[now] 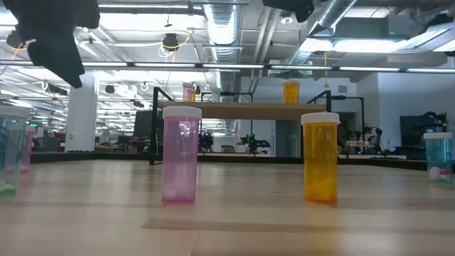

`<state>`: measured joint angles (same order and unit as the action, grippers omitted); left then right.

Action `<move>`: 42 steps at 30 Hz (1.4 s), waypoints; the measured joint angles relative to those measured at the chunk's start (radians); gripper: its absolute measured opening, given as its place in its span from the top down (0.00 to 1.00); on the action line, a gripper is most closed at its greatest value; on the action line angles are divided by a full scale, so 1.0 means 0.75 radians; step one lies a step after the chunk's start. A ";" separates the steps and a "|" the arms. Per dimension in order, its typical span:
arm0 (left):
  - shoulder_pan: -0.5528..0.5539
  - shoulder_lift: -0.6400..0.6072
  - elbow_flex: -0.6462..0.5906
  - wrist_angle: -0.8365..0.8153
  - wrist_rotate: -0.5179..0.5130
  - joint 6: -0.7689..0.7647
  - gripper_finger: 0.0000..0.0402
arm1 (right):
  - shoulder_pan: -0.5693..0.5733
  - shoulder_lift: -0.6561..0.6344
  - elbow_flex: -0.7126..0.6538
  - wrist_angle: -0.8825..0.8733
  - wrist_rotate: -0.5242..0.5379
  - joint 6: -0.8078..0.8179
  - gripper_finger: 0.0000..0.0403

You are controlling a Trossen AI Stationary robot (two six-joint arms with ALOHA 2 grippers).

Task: Pick and place medicine bottles onto shelf by color
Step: Put the top pink pill bottle on the shelf

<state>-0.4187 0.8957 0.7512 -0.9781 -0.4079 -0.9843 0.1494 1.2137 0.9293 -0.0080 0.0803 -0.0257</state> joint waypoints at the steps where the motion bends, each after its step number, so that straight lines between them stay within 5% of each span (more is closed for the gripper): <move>1: 0.000 0.000 0.011 -0.026 0.000 -0.021 0.36 | 0.006 0.000 -0.001 0.003 0.001 0.000 0.38; 23: -0.056 0.274 0.015 -0.174 0.282 -0.210 0.36 | 0.055 0.006 0.000 0.021 0.001 0.013 0.38; 42: -0.104 0.310 -0.116 -0.038 0.328 -0.291 0.37 | 0.054 0.026 0.000 0.028 0.001 0.013 0.38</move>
<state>-0.4966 1.1281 0.6643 -1.0064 -0.1622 -1.2028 0.1902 1.2335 0.9289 0.0127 0.0811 -0.0162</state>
